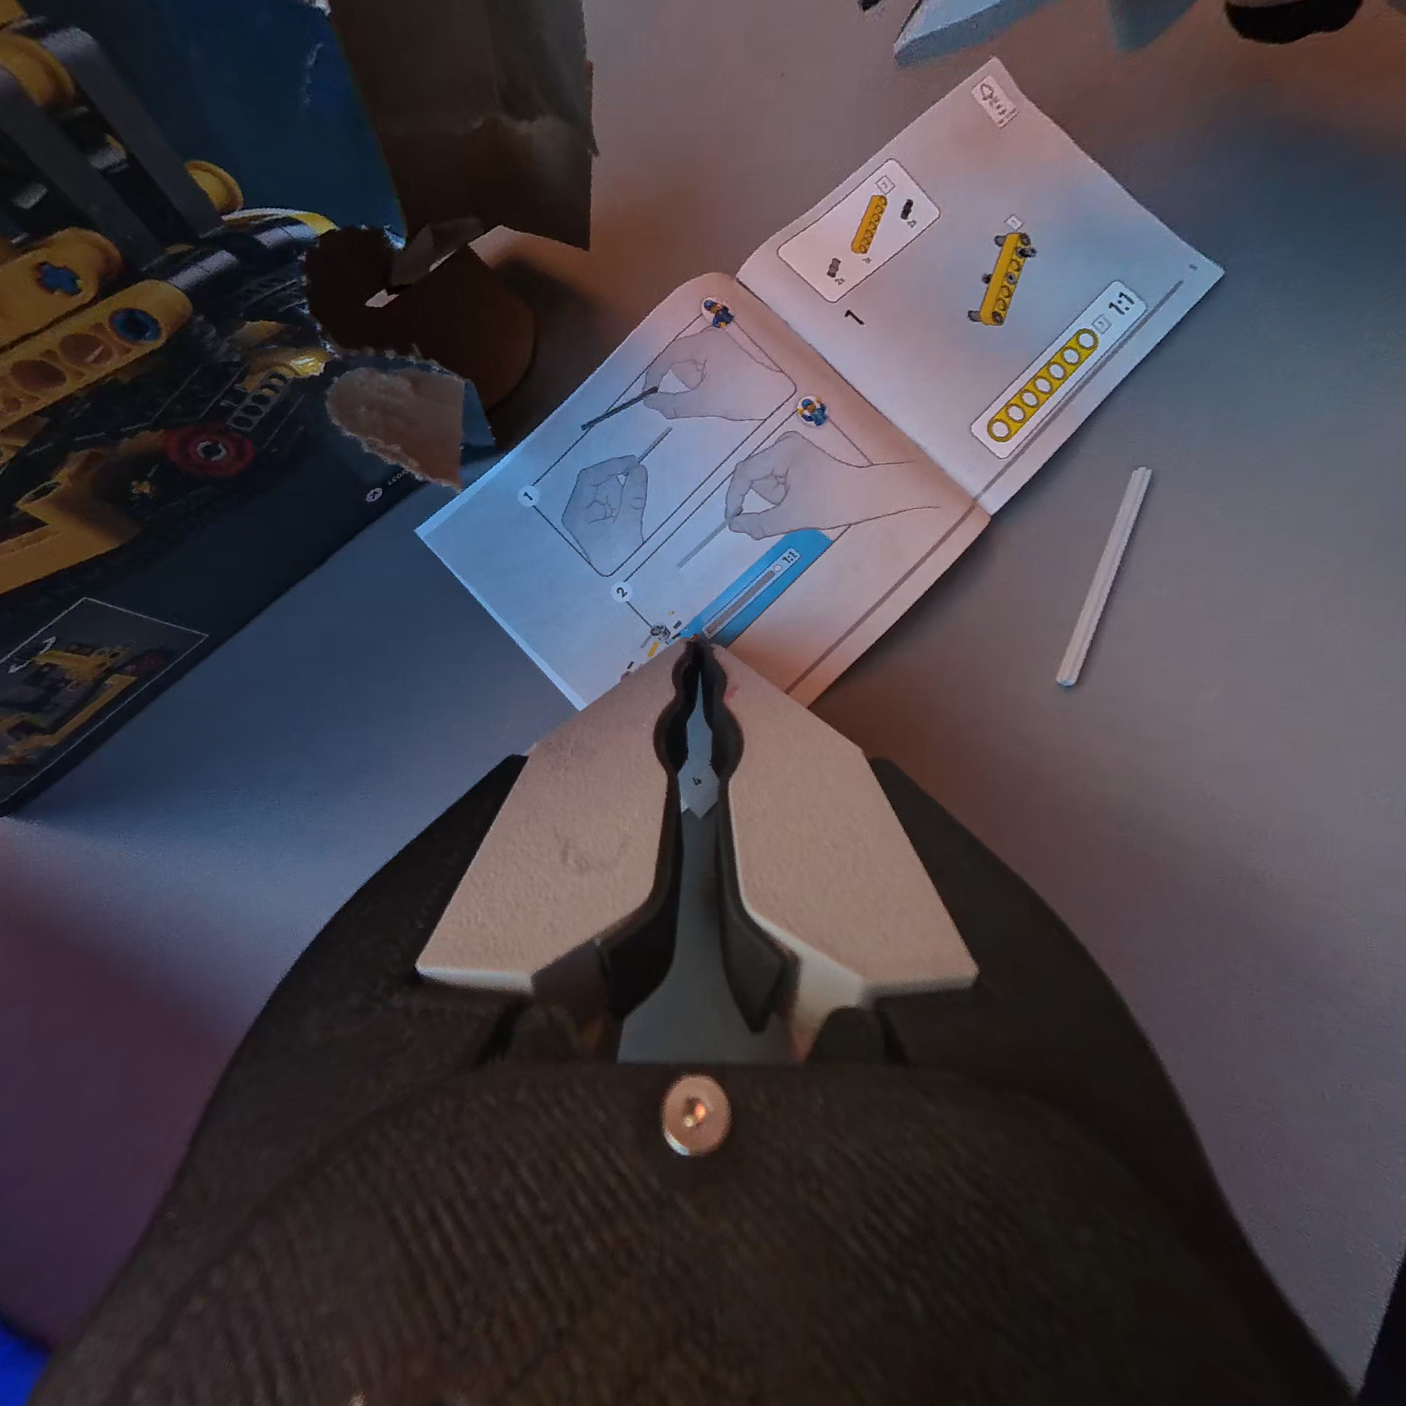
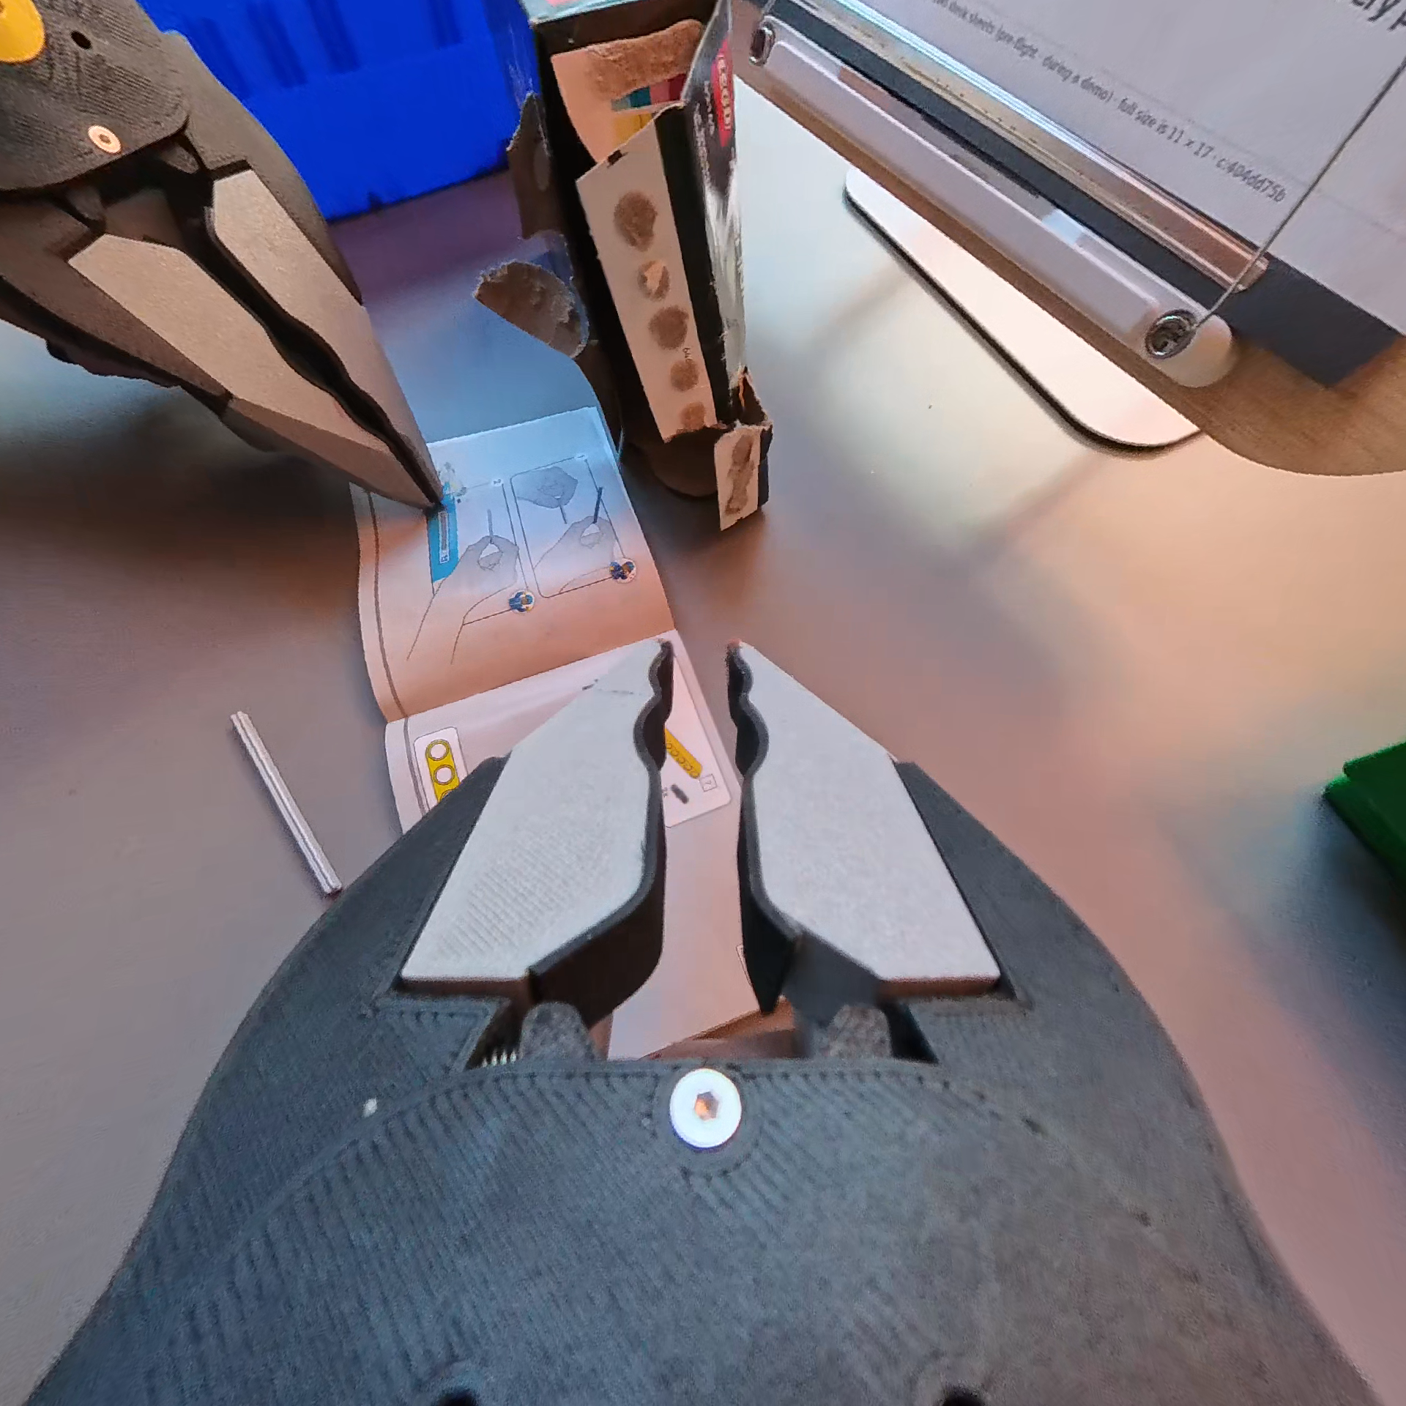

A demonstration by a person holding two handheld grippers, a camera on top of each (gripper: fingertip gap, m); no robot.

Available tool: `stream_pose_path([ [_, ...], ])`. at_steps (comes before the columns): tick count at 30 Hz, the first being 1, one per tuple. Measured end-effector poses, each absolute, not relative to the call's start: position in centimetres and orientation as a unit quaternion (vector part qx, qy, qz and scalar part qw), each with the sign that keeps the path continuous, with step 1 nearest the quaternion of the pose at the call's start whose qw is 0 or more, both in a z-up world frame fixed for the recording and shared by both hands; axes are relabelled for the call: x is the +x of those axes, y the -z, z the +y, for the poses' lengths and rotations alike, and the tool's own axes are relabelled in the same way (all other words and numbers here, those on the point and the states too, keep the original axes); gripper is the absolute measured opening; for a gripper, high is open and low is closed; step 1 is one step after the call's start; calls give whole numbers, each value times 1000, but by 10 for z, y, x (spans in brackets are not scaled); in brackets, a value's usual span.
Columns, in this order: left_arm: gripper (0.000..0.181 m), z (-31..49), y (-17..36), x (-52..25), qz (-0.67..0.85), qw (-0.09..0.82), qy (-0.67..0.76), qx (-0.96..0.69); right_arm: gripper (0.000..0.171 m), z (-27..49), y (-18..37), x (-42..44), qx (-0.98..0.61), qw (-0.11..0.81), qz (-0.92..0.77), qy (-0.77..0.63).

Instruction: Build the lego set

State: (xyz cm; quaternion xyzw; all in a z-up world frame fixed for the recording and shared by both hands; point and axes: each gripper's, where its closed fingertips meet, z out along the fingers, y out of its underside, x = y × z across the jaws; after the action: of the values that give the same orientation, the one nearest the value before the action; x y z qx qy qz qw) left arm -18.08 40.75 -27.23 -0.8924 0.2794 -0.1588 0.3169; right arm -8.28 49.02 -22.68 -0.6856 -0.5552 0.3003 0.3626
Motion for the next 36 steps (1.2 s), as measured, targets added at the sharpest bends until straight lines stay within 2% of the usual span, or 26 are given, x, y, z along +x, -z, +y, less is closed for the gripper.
stream_pose_path([
  [19, 0, 409, 272, -182, 272, 316, 162, -894, 9, 493, 227, -83, -688, 366, -548, -305],
  [36, 0, 418, 223, -179, 241, 411, 197, -857, 10, 497, 213, -83, -672, 405, -538, -306],
])
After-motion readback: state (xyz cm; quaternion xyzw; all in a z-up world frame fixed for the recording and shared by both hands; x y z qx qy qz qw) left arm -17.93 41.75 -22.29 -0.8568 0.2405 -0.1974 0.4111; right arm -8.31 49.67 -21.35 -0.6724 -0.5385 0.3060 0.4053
